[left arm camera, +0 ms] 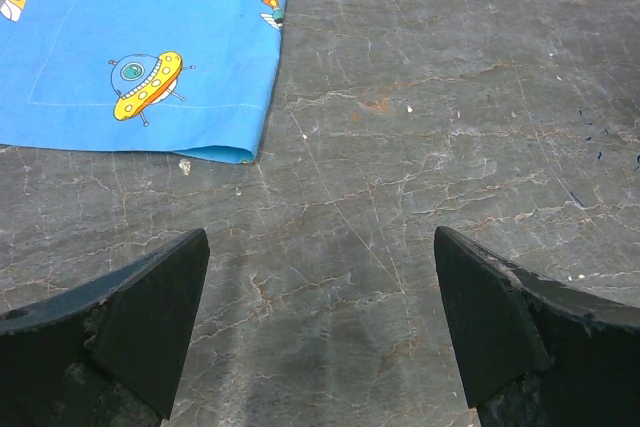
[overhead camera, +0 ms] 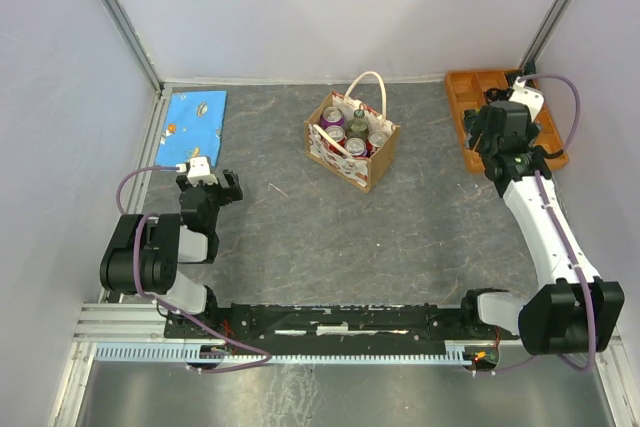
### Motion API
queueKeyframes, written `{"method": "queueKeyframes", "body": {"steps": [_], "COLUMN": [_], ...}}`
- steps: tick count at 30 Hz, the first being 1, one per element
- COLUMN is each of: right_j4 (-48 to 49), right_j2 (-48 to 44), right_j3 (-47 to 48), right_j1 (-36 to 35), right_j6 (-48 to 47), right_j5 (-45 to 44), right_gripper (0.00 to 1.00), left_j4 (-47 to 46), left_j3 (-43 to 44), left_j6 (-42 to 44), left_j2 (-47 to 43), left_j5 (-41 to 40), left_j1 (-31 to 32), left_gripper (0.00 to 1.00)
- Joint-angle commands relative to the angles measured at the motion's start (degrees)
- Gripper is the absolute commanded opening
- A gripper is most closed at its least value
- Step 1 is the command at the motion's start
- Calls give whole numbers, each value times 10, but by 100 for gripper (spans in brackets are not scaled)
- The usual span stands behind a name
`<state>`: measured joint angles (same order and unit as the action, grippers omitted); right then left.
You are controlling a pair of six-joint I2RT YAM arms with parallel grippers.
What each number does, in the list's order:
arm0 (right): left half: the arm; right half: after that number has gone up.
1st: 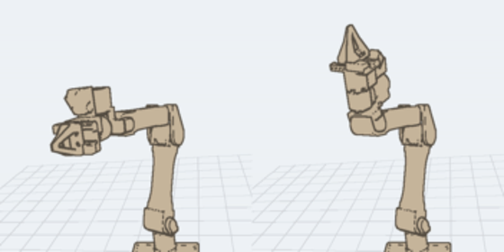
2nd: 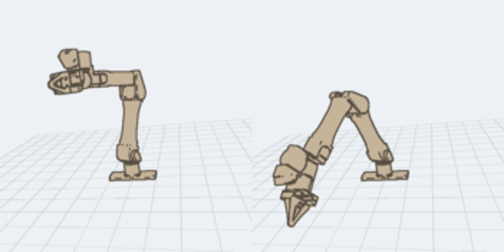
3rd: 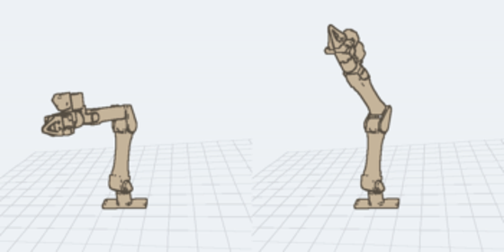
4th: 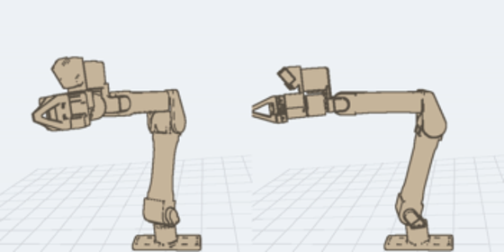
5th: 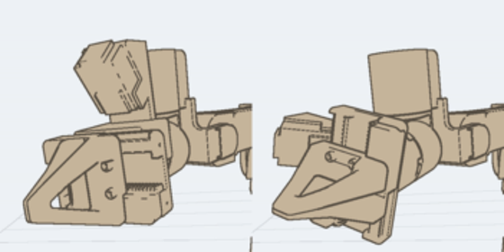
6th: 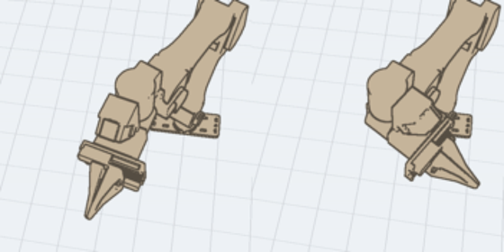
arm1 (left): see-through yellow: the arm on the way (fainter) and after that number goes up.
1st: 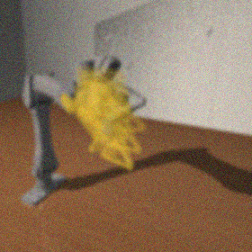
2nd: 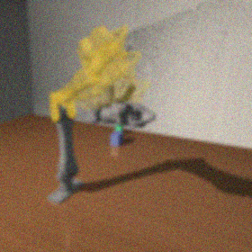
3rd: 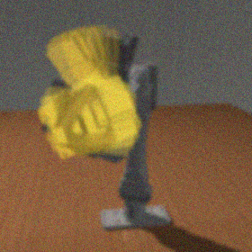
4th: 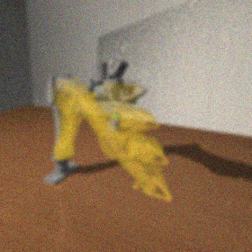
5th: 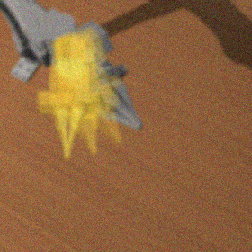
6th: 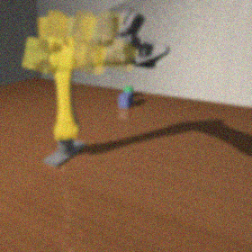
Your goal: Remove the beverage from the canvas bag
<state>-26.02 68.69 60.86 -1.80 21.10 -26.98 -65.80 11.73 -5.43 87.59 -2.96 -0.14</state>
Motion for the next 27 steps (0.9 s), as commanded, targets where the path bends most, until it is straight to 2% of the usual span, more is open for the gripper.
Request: {"method": "queueKeyframes", "body": {"steps": [1,4,7,9,10,13,15,22,27], "right_j4": [51,22,-3,4,14,29,5,-73,-99], "right_j2": [31,85,139,160,167,196,230,318,355], "right_j3": [72,142,208,231,236,267,306,375,398], "right_j1": [-20,-74,-130,-148,-155,-173,-190,-245,-272], "right_j6": [-34,-73,-101,-97,-92,-77,-78,-105,-107], "right_j5": [58,16,4,29,47,99,113,161,186], "right_gripper": [77,61,35,7,4,4,4,33,40], "left_j4": [-21,-20,-19,-19,-20,-20,-20,-20,-20], "left_j3": [15,15,15,15,15,15,15,15,15], "left_j6": [37,37,37,37,37,37,37,37,37], "left_j2": [-7,-7,-7,-6,-7,-6,-6,-7,-6], "left_j5": [-14,-14,-13,-14,-13,-14,-14,-14,-14], "left_j1": [3,3,3,3,3,3,3,3,3], "left_gripper": [99,99,99,99,99,99,99,99,99]}}
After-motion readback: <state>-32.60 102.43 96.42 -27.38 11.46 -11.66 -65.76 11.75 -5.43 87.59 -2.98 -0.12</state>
